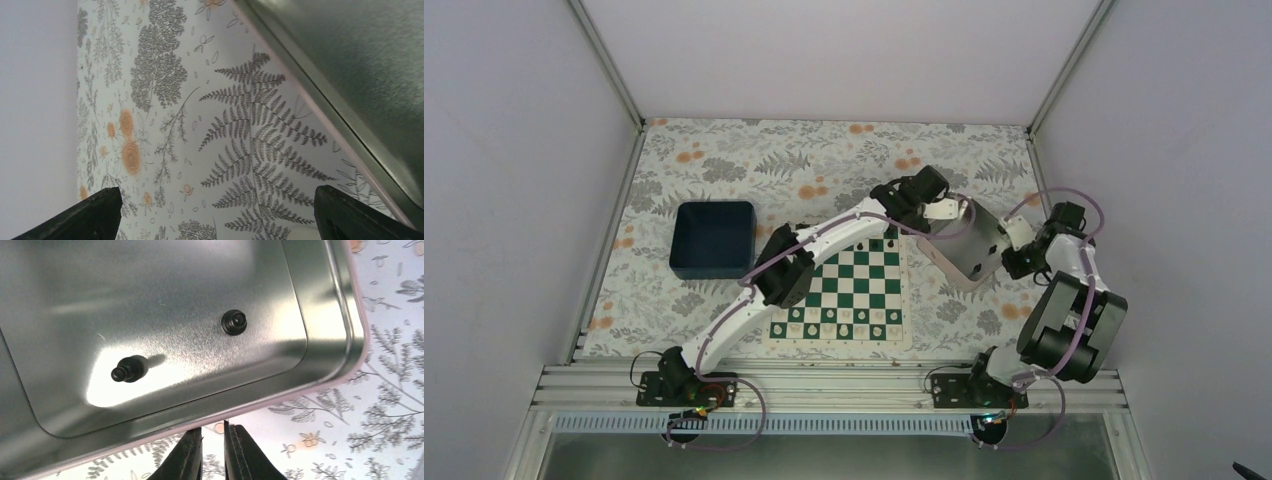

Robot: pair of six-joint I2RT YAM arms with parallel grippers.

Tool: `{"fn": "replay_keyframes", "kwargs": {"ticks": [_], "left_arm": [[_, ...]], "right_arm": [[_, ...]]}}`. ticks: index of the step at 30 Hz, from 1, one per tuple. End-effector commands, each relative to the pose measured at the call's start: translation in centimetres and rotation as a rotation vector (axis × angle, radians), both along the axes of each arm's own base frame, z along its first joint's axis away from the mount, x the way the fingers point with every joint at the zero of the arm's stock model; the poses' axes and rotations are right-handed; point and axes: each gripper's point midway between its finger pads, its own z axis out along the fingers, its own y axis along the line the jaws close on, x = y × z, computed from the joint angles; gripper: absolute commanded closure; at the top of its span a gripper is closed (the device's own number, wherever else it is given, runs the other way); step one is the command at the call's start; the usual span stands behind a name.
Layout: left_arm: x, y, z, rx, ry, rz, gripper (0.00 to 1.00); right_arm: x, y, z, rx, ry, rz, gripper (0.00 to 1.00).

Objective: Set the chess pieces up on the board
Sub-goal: Adjust the storage box at the center of the board.

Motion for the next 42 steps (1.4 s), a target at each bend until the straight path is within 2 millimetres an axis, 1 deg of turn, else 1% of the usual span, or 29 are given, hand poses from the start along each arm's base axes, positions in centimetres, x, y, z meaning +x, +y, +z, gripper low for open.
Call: {"fn": "replay_keyframes", "kwargs": {"ticks": [1, 5, 10, 15, 18, 19, 22, 26, 30, 34, 38, 40, 42], "left_arm": [[-2.4, -0.3, 1.5, 0.022, 0.027, -0.049, 0.05], [-3.0, -0.4, 1.9, 0.024, 0.031, -0.059, 0.05], [-4.0, -0.9, 2.8, 0.019, 0.032, -0.080, 0.05], [-5.4, -1.4, 3.1, 0.026, 0.046, -0.109, 0.05], [-6.3, -1.7, 3.5, 0.020, 0.060, -0.122, 0.06], [-6.7, -1.9, 3.6, 0.014, 0.068, -0.130, 0.06], [-7.6, -2.4, 3.9, 0.011, 0.073, -0.150, 0.06], [-8.8, -2.8, 3.9, 0.022, 0.081, -0.175, 0.06], [-10.2, -3.0, 3.8, 0.035, 0.101, -0.200, 0.06], [-11.4, -3.3, 3.4, 0.043, 0.121, -0.223, 0.06], [-11.0, -3.1, 3.2, 0.061, 0.101, -0.202, 0.07], [-10.6, -2.8, 4.0, 0.057, 0.089, -0.190, 0.07], [-10.3, -2.6, 5.3, 0.038, 0.079, -0.184, 0.07]], "right_arm": [[2.4, -1.5, 1.5, -0.002, -0.073, -0.016, 0.86], [3.2, -2.4, 1.4, 0.008, -0.067, -0.020, 0.86], [4.2, -3.4, 0.9, 0.025, -0.060, -0.032, 0.87], [5.3, -4.3, 0.4, 0.042, -0.056, -0.046, 0.88], [5.9, -4.5, 0.8, 0.039, -0.075, -0.045, 0.88], [6.0, -4.6, 0.3, 0.048, -0.063, -0.047, 0.88], [6.7, -4.9, 0.3, 0.054, -0.060, -0.046, 0.88], [7.3, -5.3, 0.1, 0.057, -0.054, -0.045, 0.88], [7.6, -5.5, -0.7, 0.061, -0.034, -0.040, 0.88], [8.3, -5.8, -1.0, 0.069, -0.033, -0.041, 0.88], [9.0, -6.0, -0.9, 0.080, -0.036, -0.049, 0.88], [9.0, -6.1, -0.8, 0.076, -0.039, -0.051, 0.88], [8.9, -6.2, -0.8, 0.064, -0.042, -0.053, 0.88]]}}
